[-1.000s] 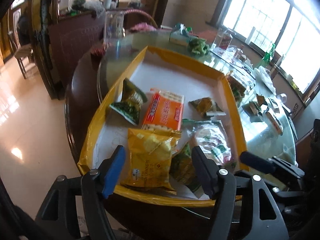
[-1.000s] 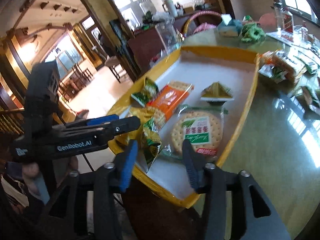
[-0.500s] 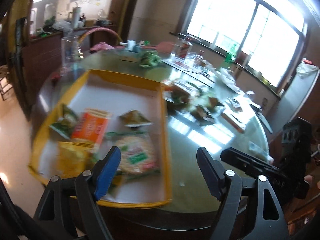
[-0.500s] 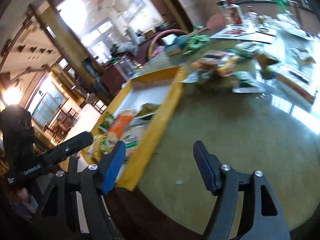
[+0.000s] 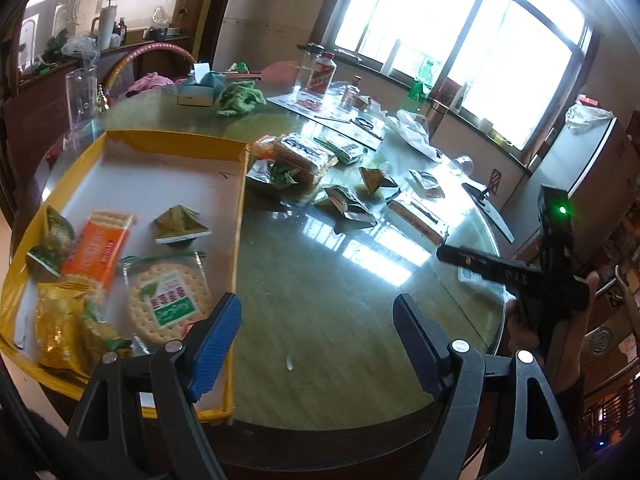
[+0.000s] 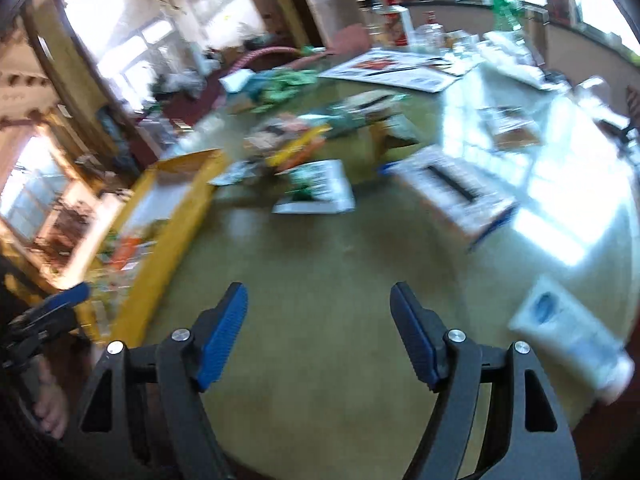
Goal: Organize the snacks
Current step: 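Grasp the white cracker pack with right gripper while left gripper grasps the green-white bag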
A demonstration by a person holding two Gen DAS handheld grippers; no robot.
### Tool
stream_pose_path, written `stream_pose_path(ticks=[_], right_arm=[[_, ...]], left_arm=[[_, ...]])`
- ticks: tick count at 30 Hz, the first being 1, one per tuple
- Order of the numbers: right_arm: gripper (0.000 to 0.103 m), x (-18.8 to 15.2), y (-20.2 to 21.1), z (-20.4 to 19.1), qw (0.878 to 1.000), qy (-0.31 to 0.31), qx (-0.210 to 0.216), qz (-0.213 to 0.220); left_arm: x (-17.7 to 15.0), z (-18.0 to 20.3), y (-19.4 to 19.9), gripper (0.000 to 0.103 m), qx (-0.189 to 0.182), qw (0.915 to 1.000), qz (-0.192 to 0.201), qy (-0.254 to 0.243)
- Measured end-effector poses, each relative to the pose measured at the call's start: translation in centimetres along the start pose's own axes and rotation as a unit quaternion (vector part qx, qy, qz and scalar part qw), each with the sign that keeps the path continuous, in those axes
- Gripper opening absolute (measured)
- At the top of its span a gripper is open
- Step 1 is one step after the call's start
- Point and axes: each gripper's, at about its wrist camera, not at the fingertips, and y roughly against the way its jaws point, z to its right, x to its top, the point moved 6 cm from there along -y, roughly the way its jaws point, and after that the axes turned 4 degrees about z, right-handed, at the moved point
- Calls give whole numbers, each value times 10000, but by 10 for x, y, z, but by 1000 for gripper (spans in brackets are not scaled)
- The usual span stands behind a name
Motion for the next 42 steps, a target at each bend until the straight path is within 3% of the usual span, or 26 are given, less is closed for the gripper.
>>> stream_pose_path(ticks=[11,17,21,24,28,34,39,42], right_arm=[[75,58,-48,89,9973,-152,-608,-393],[75,78,-85,109,9961,-285,-489,-679],[75,67,-91,97,9948,-199,-684,-733],[74,52,-92,85,9902,-5,-1152,-783],[60,34,-82,68,9854,248,-1559,-643],[56,0,-49,59,9859,-234,-1617,-375],[56,-32,-18,64,9790,-623,-1930,-205],[56,-42,-6,69,9749,-786,-2075,-162]], left_arm=[[-1,3,-19,78,-106,9997,-178,98],[1,-1,-26,78,-176,9993,-263,217],[1,0,-30,78,-187,9990,-332,250],[2,5,-32,78,-186,9989,-380,207],[3,12,-32,78,-115,9991,-376,154],[5,28,-49,78,4,9983,-571,99],[14,47,-80,78,248,9951,-932,-237],[23,51,-101,78,357,9932,-1094,-147]])
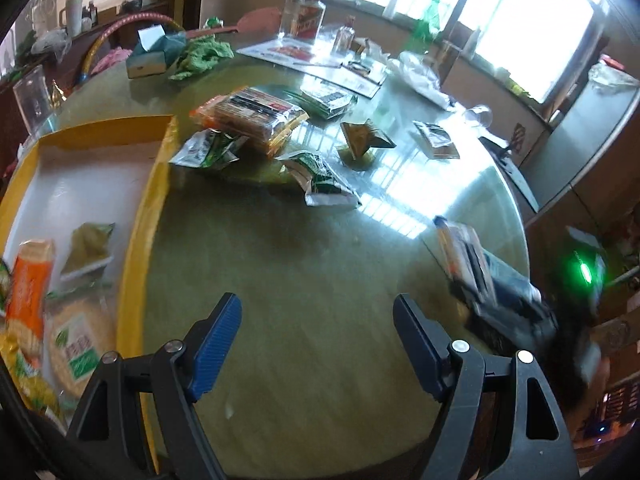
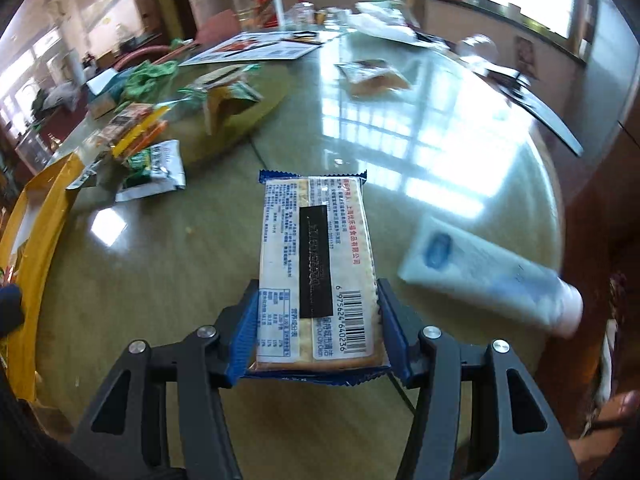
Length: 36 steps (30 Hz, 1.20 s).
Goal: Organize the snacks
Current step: 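Grasp the white cracker pack with right gripper while left gripper grasps the green-white bag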
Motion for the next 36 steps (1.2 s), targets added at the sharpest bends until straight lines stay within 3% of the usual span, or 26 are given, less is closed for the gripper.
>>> stream_pose_path(ticks=[6,11,17,19,22,25,32,36], right_arm=[[56,-1,3,4,9998,-44,116,159],[56,-3,4,4,9995,3,221,223],[56,-5,5,4,9991,47,310,280],[56,-5,5,5,9990,43,345,281],[56,-6,5,4,9988,86,375,292],[56,-7,5,2,9989,208,273,313],[56,-11,6,-5,9985,438,142,294],[56,-18,12,-16,9975,546,309,324]], left_arm=[[33,10,-50,78,148,9989,-345,286],[67,14,-95,78,608,9969,-449,225],[75,9,-123,76,1025,9929,-557,228],[76,12,-121,68,1095,9931,-408,30],[71,14,-119,47,1349,9900,-302,-271],[64,12,-110,39,1176,9924,-293,-202],[-3,-2,-53,35,821,9955,-333,-345],[-44,-18,-16,35,384,9989,-277,-48]])
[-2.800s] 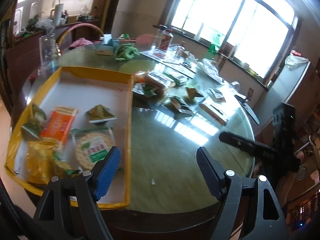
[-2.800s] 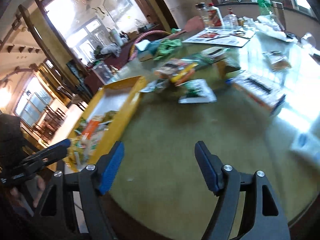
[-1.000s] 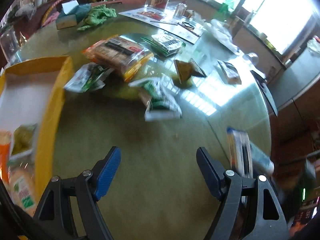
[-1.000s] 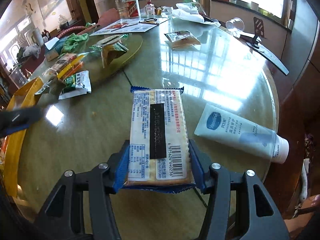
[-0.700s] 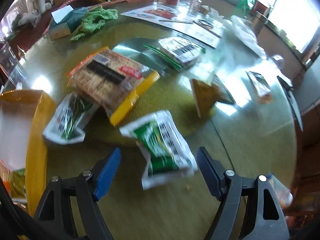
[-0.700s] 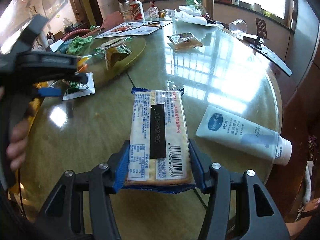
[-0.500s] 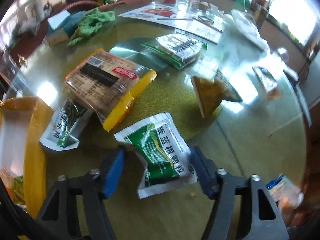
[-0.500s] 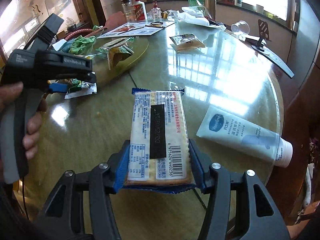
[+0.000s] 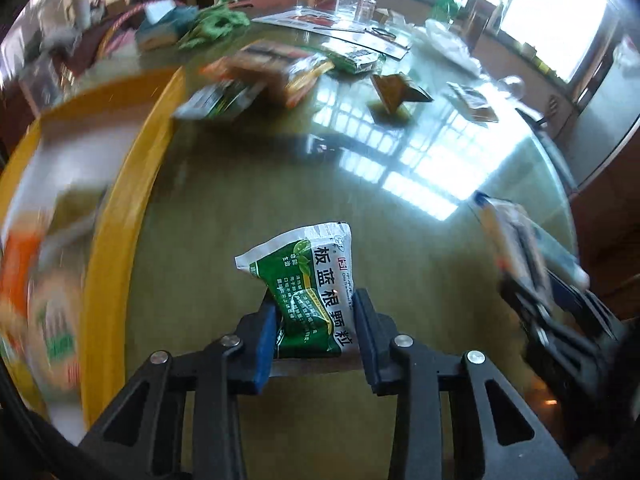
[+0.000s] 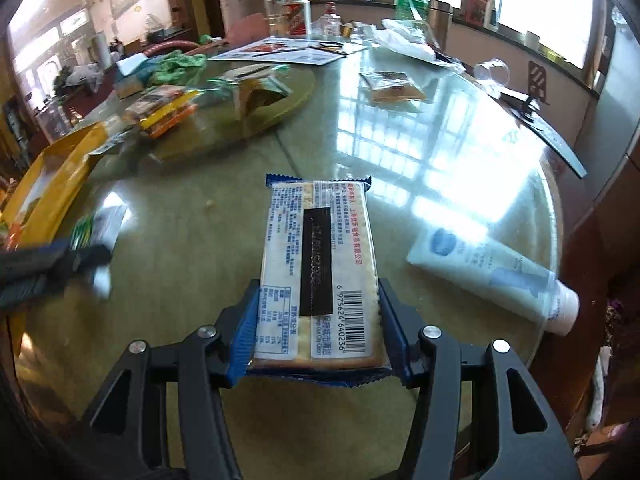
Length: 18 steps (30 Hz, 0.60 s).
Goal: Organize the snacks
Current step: 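Grasp the white cracker pack with right gripper while left gripper grasps the green-white bag, then carry both packs over the tray and open both grippers to drop them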
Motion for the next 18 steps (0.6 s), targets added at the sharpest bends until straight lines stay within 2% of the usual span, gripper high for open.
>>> stream_pose_path(ticks=[2,5,7,10,14,18], right_arm=[[56,-5,5,-8,9997,-5,208,92],[56,-12,10,-22,9996,86,212,174],[56,-14,12,-34,9990,45,420,156],[56,-8,20,-56,9952,-131,961,146],[56,10,48,-99,9914,82,1185,557],[56,30,60,-156,9807,247,1874,490]], left_arm=[[-5,-6,17,35,-198,9997,127,51],[-11,-14,49,35,-452,9978,477,58],[-12,-21,67,35,-651,9957,620,202],[-7,-39,94,35,-884,9915,886,354],[-2,-79,128,35,-900,9849,1347,616],[9,-133,147,35,-719,9795,1605,985]])
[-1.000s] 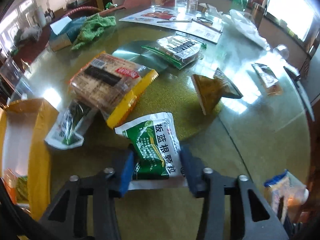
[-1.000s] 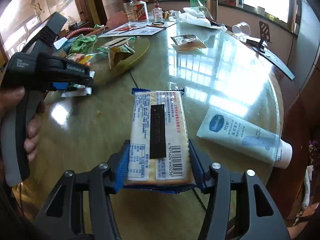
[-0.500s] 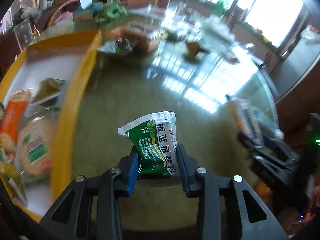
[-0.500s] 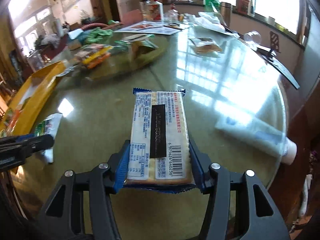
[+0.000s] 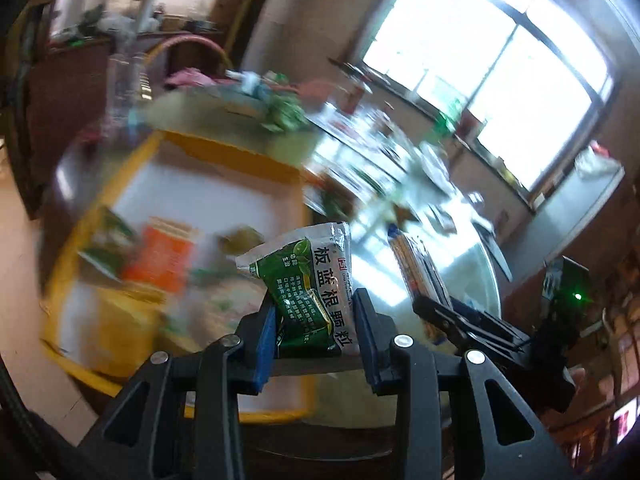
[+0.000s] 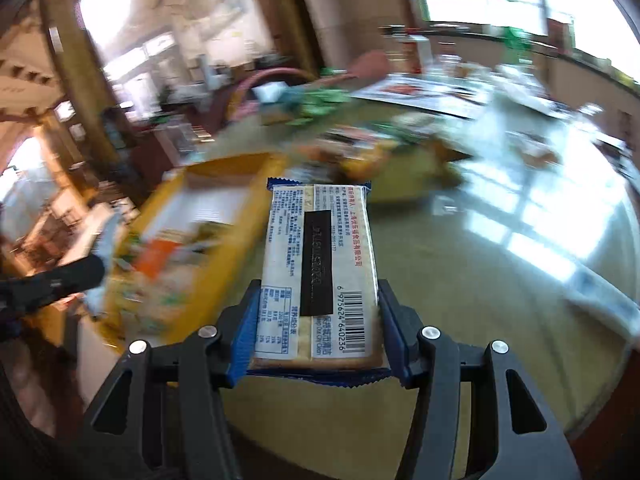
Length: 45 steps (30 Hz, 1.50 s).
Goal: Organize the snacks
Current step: 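Carry both packs over the tray and open both grippers to drop them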
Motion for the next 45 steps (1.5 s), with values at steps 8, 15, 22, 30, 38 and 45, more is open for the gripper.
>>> stream_pose_path(ticks=[8,15,22,30,38,45], right_arm=[[56,46,-89,-85,9955,572,446,-612],[56,73,-170,-108,9864,1225,172,-1084],[56,66,-200,-125,9706,1982,-119,-1358],[58,54,-214,-127,9577,2360,-327,-1617],[76,61,-204,-121,9696,1979,-257,-1415],[77,90,-141,-97,9933,715,604,-673]], left_arm=[[53,-79,-13,35,387,9991,110,124],[89,-127,-80,35,438,9978,-449,196],[83,-145,-121,36,713,9914,-1096,56],[79,-151,-143,41,1036,9789,-1699,-459],[86,-156,-134,59,292,9851,-1686,169],[92,-125,-73,79,745,9943,-737,-190]])
